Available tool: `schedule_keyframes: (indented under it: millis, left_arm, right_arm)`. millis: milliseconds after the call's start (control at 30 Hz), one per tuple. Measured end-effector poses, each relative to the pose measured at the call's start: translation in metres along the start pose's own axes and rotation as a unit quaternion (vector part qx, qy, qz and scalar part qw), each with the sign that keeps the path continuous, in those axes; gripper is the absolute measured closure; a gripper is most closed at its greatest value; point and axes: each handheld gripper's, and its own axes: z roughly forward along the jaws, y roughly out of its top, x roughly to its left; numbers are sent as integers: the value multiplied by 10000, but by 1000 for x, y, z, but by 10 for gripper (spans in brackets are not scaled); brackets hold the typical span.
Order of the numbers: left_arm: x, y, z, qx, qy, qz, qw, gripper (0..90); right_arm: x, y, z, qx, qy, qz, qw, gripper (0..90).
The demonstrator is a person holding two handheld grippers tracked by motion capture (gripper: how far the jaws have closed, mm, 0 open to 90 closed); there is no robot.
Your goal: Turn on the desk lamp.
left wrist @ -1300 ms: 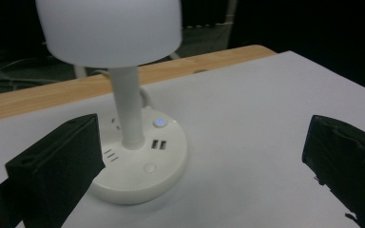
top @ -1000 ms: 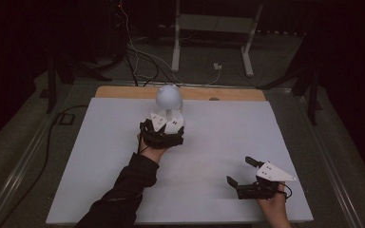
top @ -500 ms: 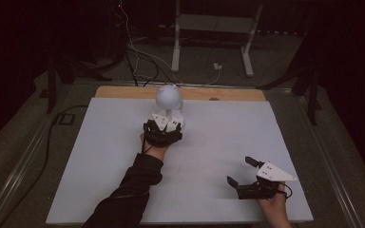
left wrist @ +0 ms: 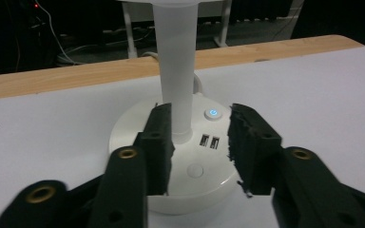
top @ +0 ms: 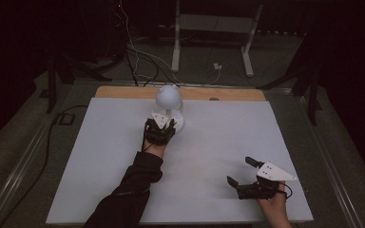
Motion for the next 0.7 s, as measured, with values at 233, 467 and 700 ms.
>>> schedule_keyframes:
  millis: [233, 467, 700]
  left_arm:
    - [2, -2, 5, 28, -139, 89, 9999, 766]
    - [5, -5, 14, 162, -251, 154, 9994, 828]
    - [12, -11, 22, 332, -338, 240, 9986, 900]
  right_arm:
    - [0, 0, 0, 1, 10, 12, 10000, 0]
    - [-1, 0, 0, -5, 22, 19, 10000, 0]
    - [-1, 0, -1, -7, 29, 24, 10000, 0]
